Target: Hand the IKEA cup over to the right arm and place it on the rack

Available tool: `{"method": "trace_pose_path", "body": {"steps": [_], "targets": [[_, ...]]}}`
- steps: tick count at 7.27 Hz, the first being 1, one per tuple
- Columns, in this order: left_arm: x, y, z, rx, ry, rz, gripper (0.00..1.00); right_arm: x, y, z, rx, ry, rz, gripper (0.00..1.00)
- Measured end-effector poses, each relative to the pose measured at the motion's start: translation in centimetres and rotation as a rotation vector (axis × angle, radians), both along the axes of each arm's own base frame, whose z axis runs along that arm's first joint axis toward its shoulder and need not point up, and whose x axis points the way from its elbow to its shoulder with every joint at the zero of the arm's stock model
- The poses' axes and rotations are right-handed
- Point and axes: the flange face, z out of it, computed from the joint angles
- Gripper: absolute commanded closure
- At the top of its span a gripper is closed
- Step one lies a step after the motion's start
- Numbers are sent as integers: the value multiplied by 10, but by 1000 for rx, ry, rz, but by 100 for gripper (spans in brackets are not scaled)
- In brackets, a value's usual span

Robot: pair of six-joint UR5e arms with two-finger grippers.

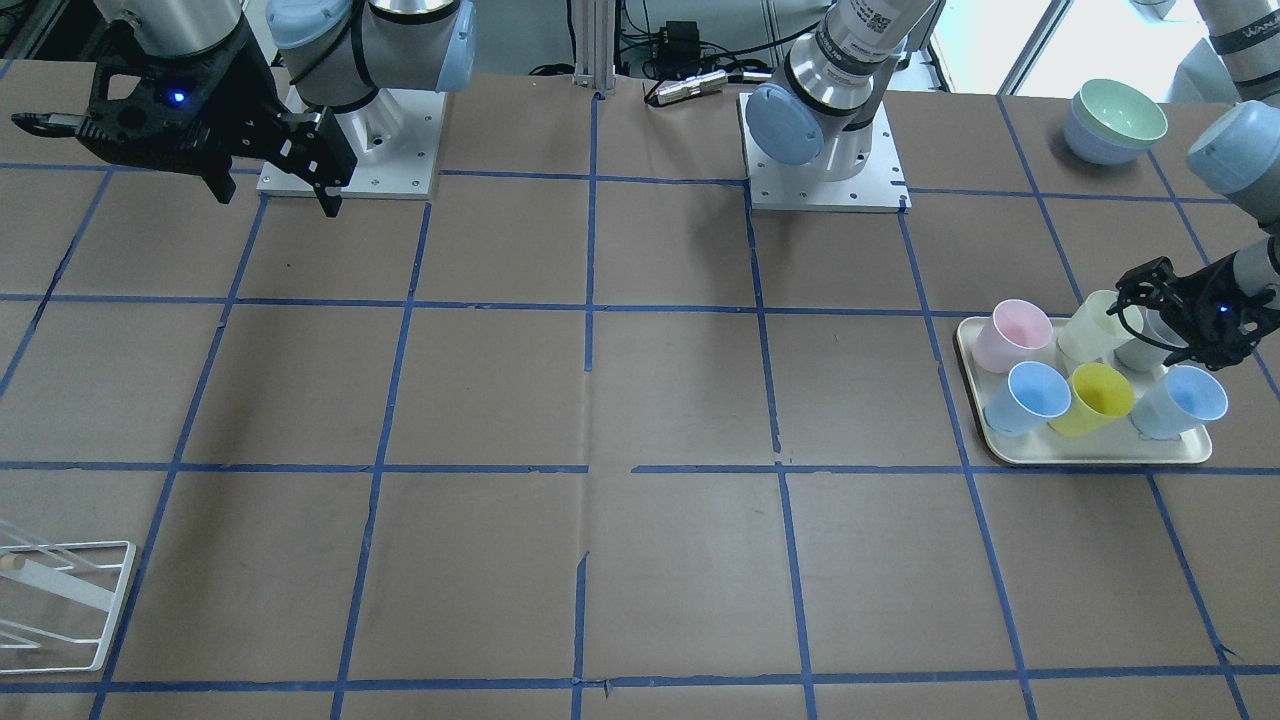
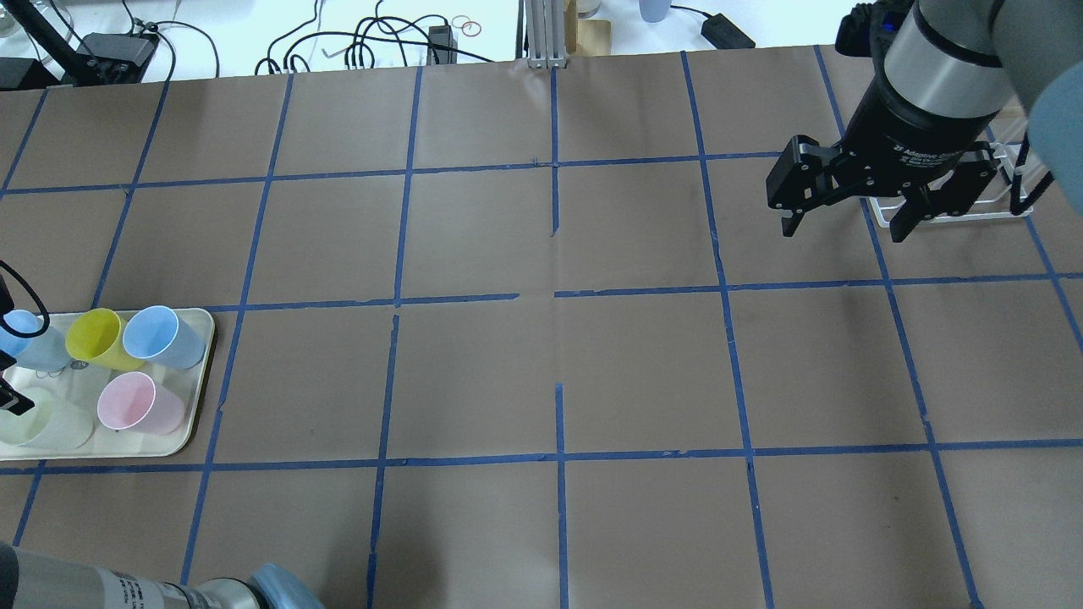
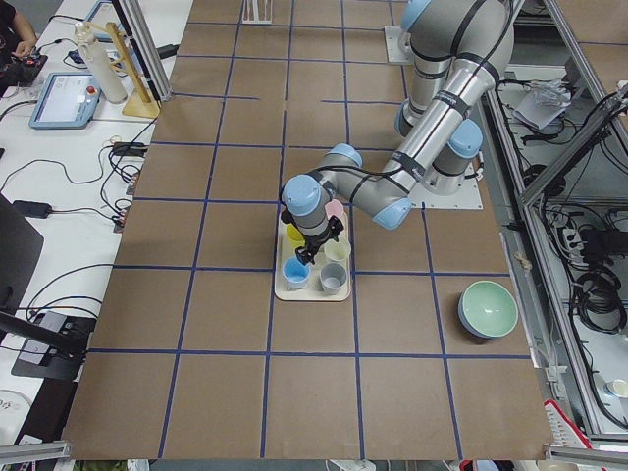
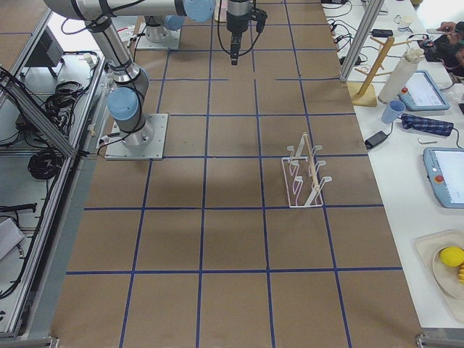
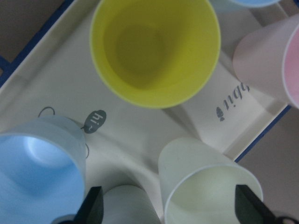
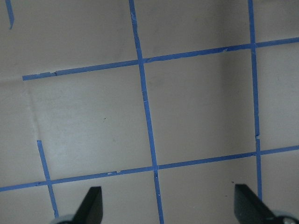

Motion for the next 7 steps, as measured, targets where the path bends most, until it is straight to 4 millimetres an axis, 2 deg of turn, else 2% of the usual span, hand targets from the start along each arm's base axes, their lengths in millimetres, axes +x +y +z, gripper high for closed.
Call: {"method": "trace_pose_path", "body": {"steps": [3, 4, 7], "targets": [[1, 10, -13, 19, 18, 24, 0, 6, -3, 4, -17, -65, 5, 0], [2, 12, -15, 21, 22, 31, 5, 12, -7, 5, -40, -134, 4, 0], [3, 14, -20, 24, 29, 41, 52, 33, -12, 11, -77, -413, 1, 0]]}}
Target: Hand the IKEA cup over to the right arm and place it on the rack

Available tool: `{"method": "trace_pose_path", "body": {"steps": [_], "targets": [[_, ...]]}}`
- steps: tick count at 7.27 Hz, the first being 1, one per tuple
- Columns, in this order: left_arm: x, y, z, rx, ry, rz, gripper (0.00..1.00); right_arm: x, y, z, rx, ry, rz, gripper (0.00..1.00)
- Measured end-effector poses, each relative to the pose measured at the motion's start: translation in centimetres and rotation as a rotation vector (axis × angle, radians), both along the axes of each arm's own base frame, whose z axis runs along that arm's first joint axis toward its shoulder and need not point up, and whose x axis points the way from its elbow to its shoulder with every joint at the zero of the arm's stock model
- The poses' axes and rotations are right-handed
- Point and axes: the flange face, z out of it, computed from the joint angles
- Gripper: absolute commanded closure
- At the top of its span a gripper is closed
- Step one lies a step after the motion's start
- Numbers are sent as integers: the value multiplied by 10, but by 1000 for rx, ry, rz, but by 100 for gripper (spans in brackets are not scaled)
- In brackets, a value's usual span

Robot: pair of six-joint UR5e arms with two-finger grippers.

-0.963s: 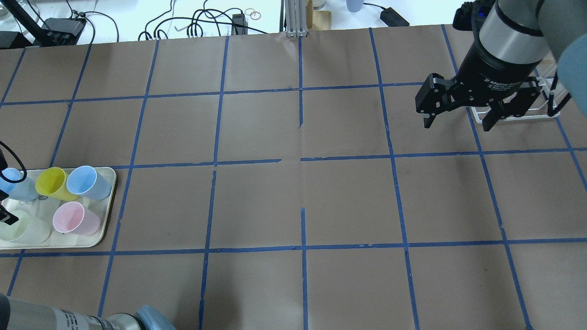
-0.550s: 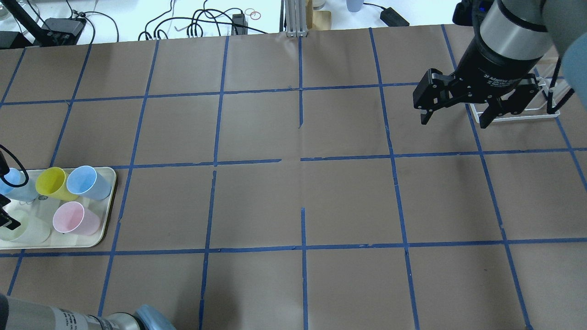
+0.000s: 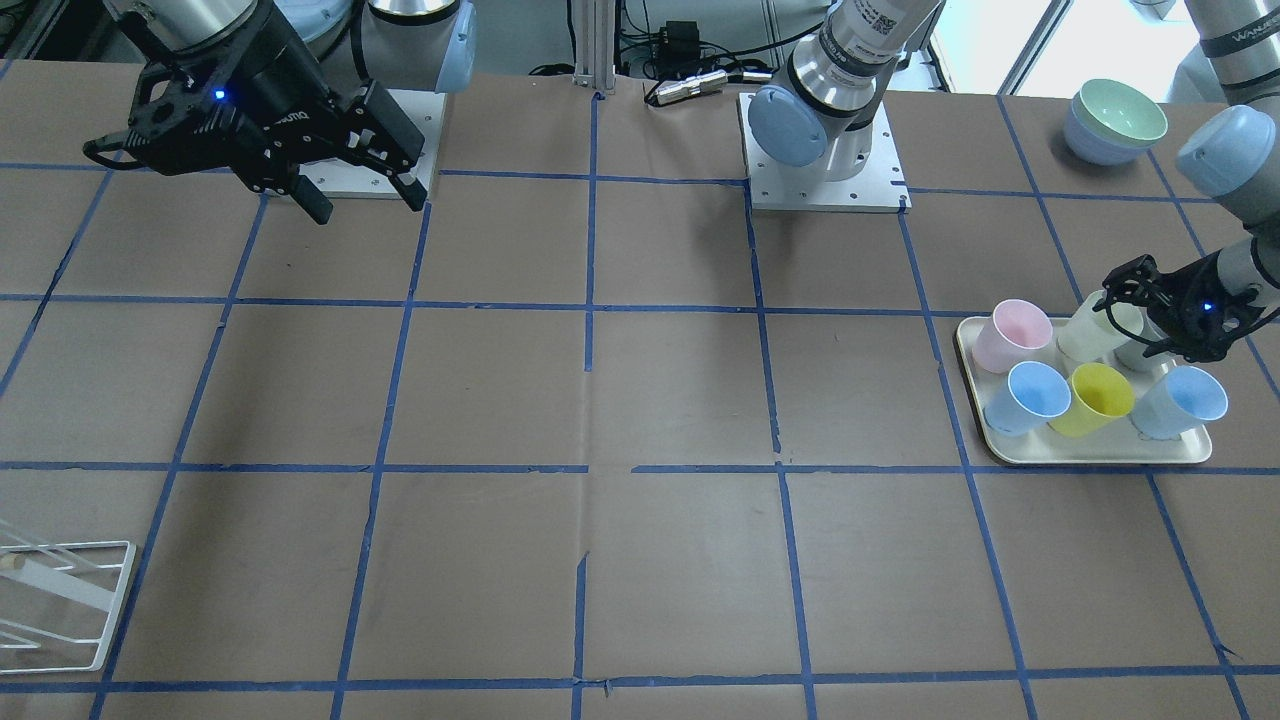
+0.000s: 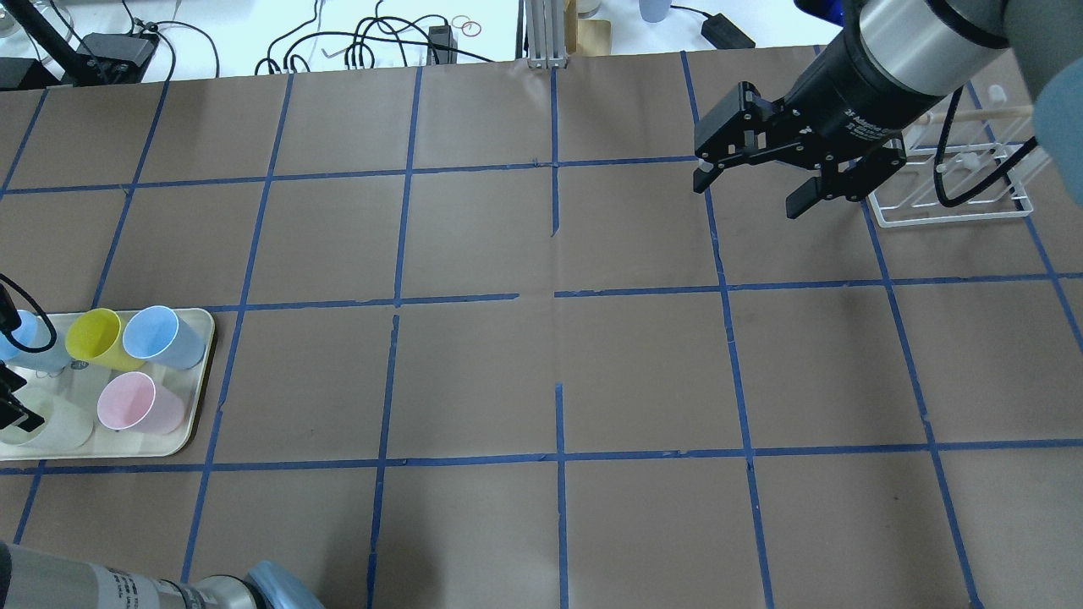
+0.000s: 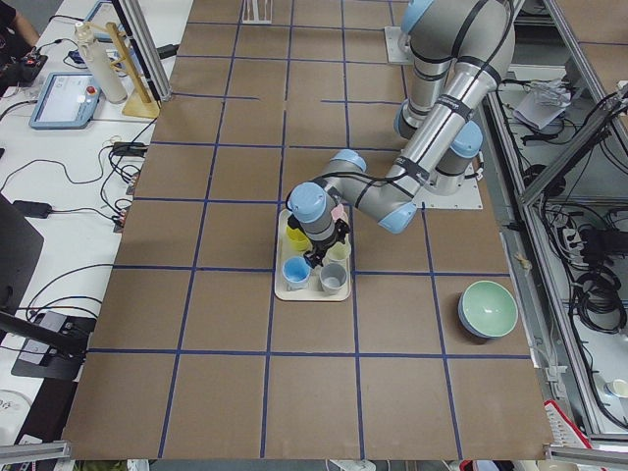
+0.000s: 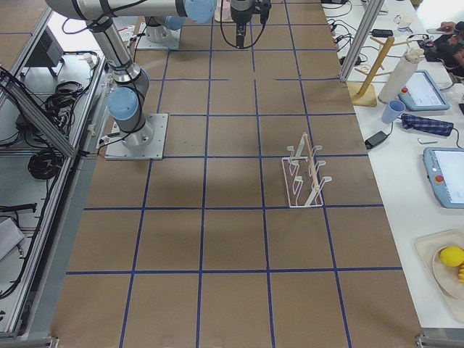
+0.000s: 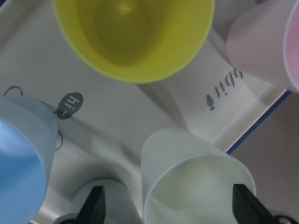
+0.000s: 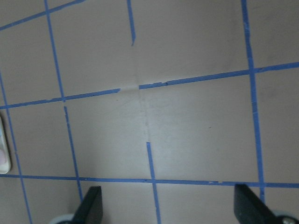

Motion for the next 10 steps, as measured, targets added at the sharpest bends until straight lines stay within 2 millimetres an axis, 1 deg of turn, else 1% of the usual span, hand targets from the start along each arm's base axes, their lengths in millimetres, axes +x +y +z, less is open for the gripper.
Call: {"method": "trace_pose_path", "body": {"steps": [1, 2, 3, 4, 5, 7, 8, 9, 10], "targets": [[0, 0, -1, 2, 1, 5, 73, 6, -1, 3, -4, -88, 2, 0], [0, 0, -2, 3, 1, 10, 92, 8, -3, 5, -4, -170, -4, 0], [0, 0, -2, 4, -1, 19, 100, 5, -7, 8, -6, -265, -18, 0], [-1, 0, -2, 4, -4, 30, 100, -2, -12, 11, -13, -378, -42, 0], [-1, 0, -2, 6, -6, 41, 100, -10, -16, 10, -14, -476, -68, 0], [-3, -1, 2, 6, -9, 47, 100, -15, -19, -4, -17, -613, -74, 0], [-7, -3, 12, 1, -12, 42, 100, -13, -19, -6, -24, -674, -70, 0], [-10, -7, 29, -17, -19, 39, 100, -11, -19, -7, -27, -735, -72, 0], [-14, -12, 51, -41, -29, 45, 100, -8, -18, -9, -37, -787, -64, 0]]}}
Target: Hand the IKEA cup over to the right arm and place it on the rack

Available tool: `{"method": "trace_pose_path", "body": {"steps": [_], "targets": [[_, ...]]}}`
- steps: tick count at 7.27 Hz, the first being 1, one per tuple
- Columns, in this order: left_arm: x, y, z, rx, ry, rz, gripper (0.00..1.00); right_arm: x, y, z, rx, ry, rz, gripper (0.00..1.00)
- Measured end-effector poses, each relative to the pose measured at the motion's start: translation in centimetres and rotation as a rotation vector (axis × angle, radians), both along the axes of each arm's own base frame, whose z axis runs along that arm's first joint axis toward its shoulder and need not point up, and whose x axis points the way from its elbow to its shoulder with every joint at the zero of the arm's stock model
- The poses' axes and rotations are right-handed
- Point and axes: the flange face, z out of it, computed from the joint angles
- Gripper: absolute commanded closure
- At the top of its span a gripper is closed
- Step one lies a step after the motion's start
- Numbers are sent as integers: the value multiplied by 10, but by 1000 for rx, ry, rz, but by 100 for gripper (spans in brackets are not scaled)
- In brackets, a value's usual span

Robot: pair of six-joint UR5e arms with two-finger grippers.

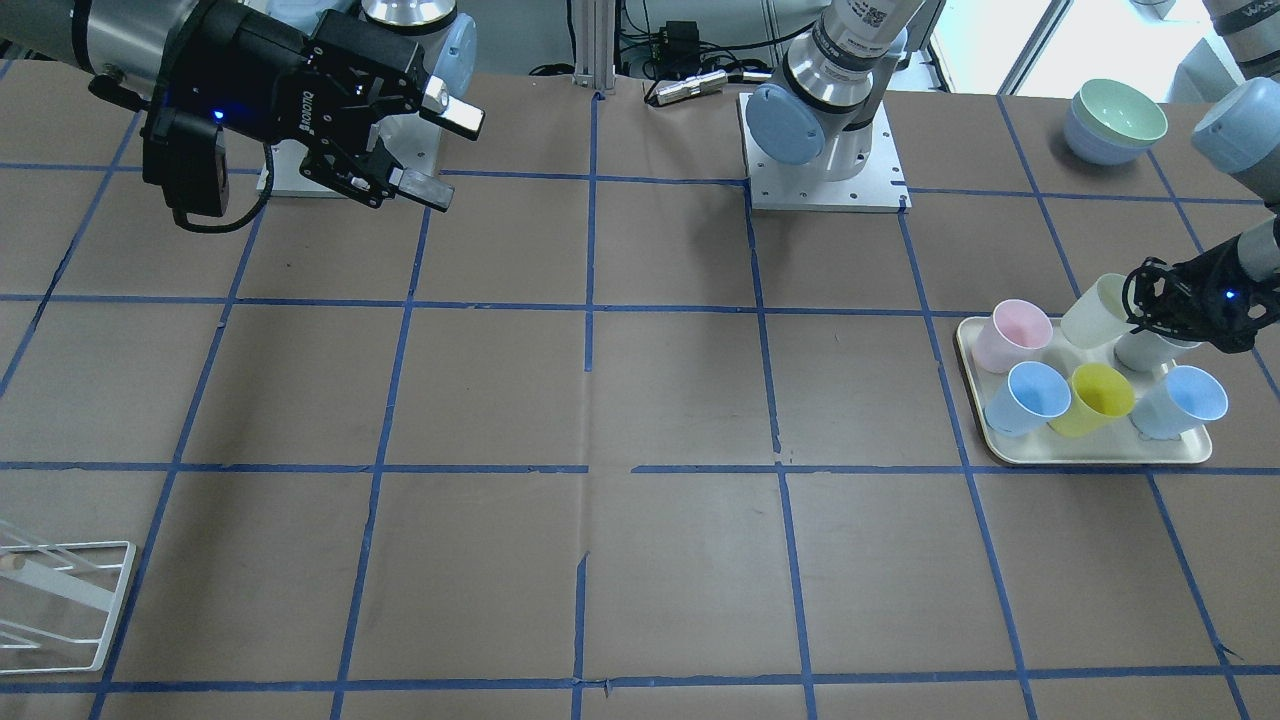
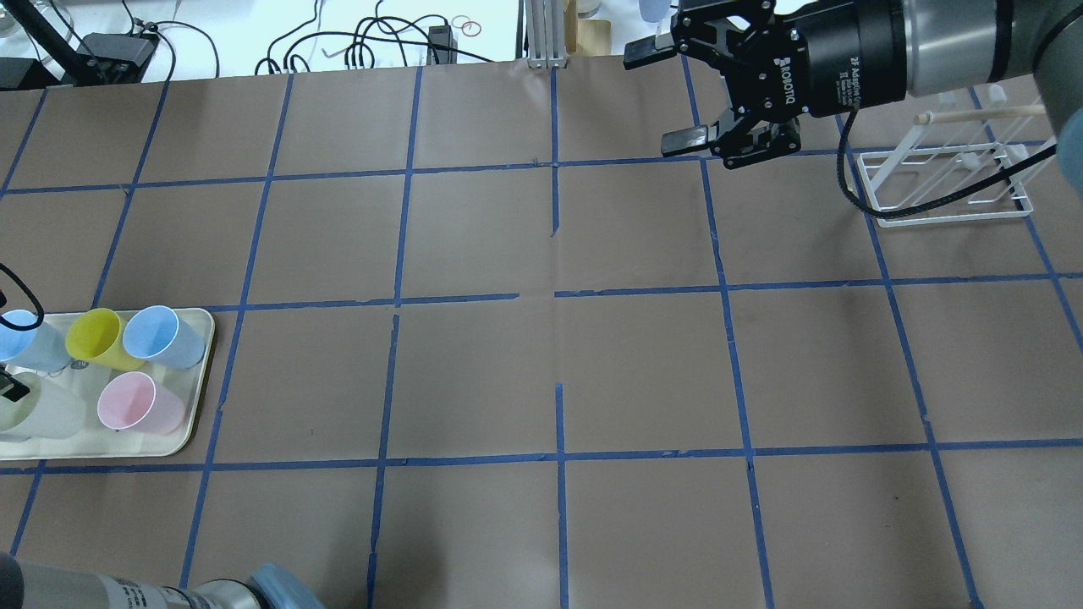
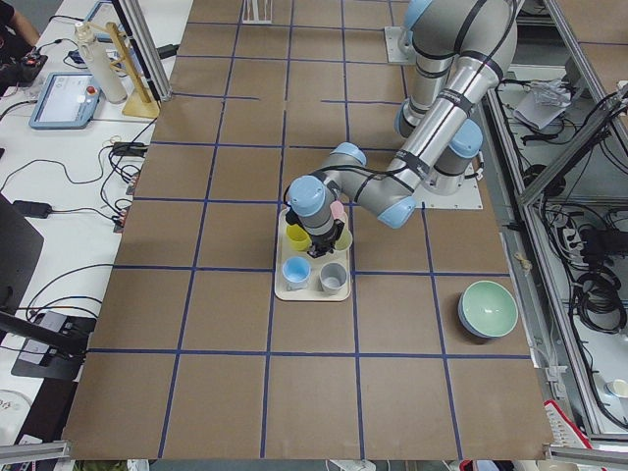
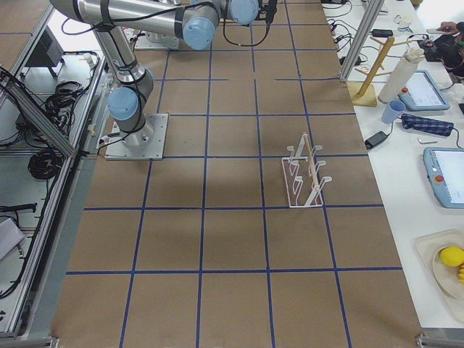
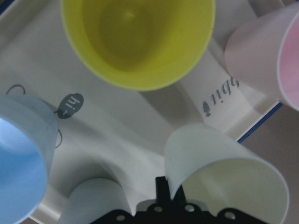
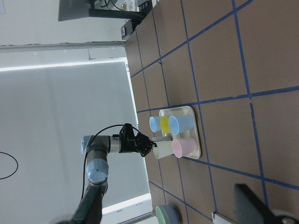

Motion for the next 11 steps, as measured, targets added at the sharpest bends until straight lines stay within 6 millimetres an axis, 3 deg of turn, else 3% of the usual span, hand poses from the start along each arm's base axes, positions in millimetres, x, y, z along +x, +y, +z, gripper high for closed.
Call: {"method": "trace_pose_path", "body": {"steps": [2, 6, 11], "targets": [[-26, -9, 41, -23, -11, 47, 100, 5, 3, -7, -61, -110, 14, 0], [-122, -17, 112, 1, 201, 251, 100, 14, 11, -26, -137, -295, 5, 0], [-275, -35, 138, 100, 738, 520, 100, 29, 18, -40, -314, -282, 75, 0]]}}
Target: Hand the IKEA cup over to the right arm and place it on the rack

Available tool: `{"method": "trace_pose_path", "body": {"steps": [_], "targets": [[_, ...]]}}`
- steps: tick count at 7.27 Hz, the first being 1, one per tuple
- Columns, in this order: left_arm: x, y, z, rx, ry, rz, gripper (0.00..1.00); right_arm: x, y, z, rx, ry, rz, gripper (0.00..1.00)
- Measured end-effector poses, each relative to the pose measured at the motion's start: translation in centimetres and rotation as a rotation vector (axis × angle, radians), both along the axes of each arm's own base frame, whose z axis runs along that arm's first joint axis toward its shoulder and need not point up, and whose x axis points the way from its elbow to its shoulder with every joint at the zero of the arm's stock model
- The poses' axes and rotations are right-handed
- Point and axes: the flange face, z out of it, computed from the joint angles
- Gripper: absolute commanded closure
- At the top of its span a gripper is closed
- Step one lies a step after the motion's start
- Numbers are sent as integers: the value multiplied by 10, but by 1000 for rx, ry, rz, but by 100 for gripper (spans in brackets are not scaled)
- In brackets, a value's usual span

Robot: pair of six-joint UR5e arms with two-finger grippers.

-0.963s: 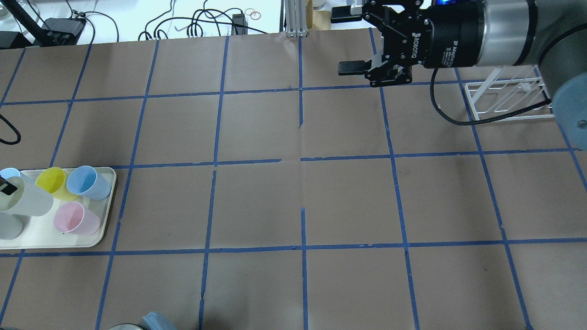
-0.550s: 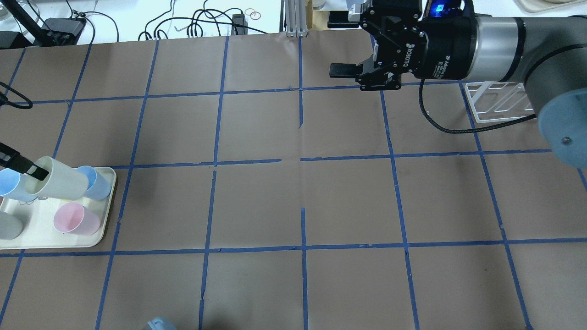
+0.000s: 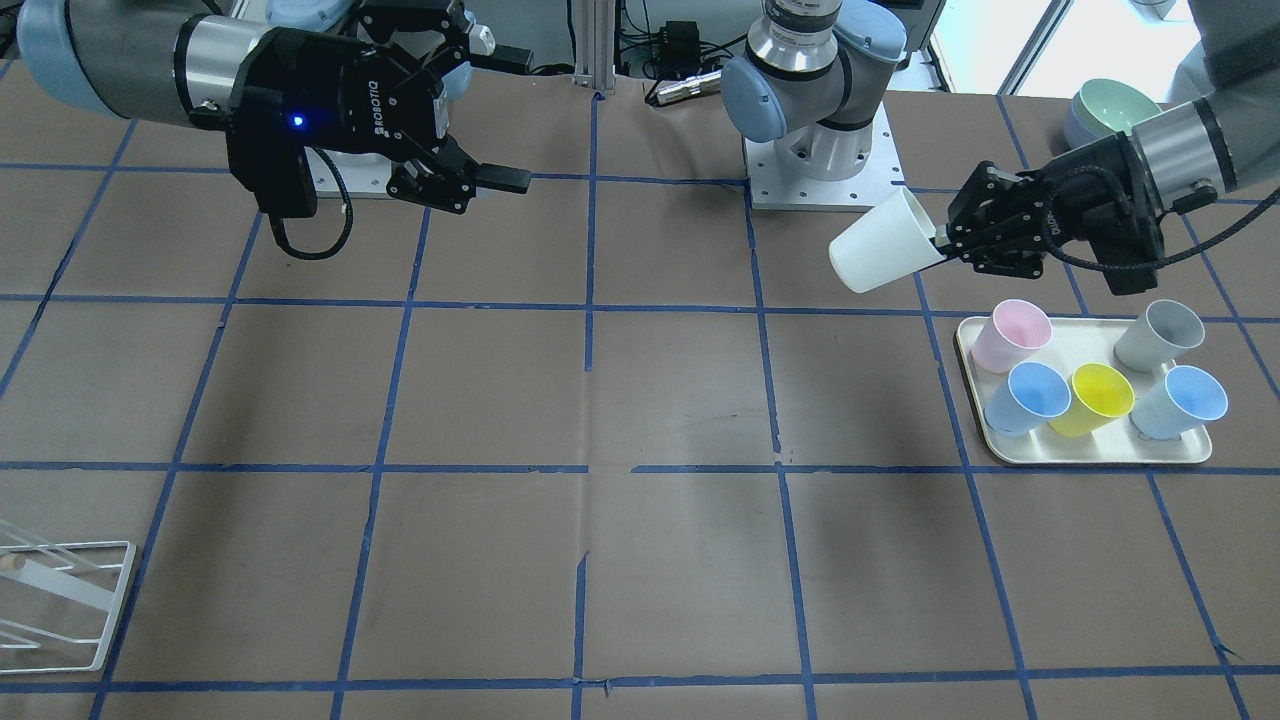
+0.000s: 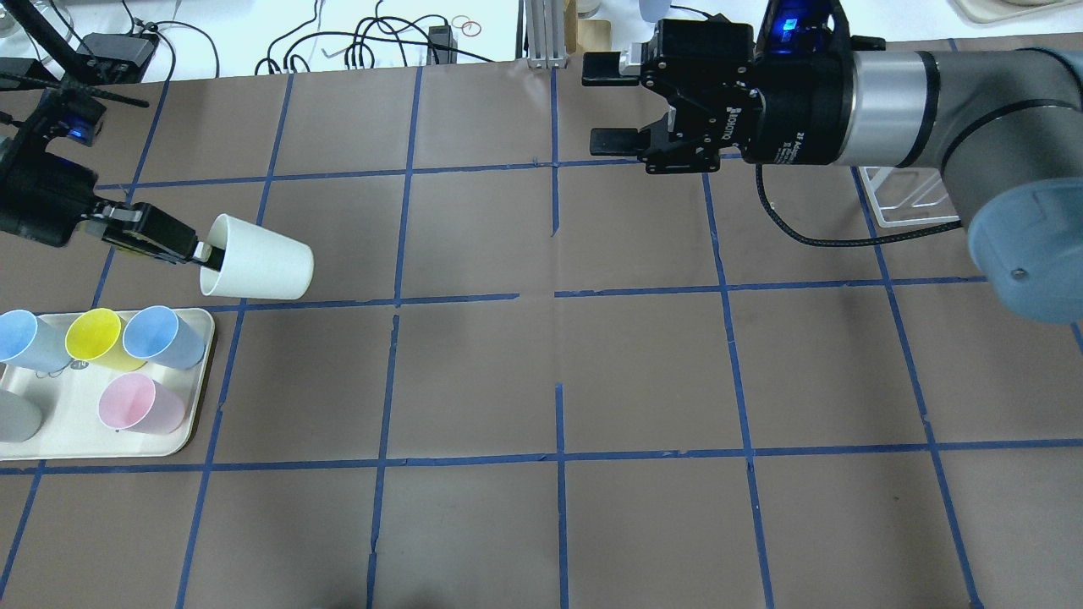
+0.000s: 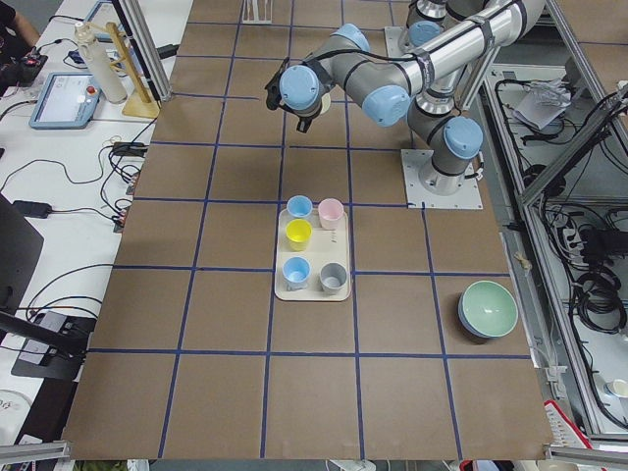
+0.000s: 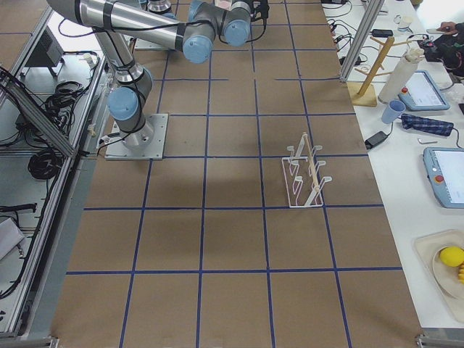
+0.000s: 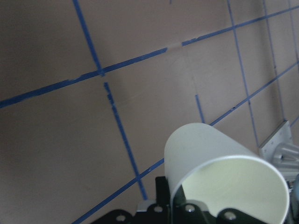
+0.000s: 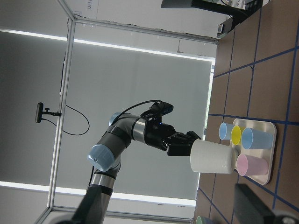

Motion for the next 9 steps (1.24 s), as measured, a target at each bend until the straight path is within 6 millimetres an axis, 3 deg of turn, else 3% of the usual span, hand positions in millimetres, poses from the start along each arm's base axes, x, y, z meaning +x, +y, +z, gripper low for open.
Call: {"method": "trace_pose_path", "body": {"steps": [3, 6, 9], "targets": [[-75, -7, 14, 88, 258, 124, 100, -2, 4, -18, 139, -26, -6, 0], [-160, 6, 35, 200, 405, 148, 100, -1, 10, -29, 262, -45, -8, 0], [-192, 22, 36, 255, 463, 160, 100, -2, 12, -25, 310, -82, -24, 0]]}}
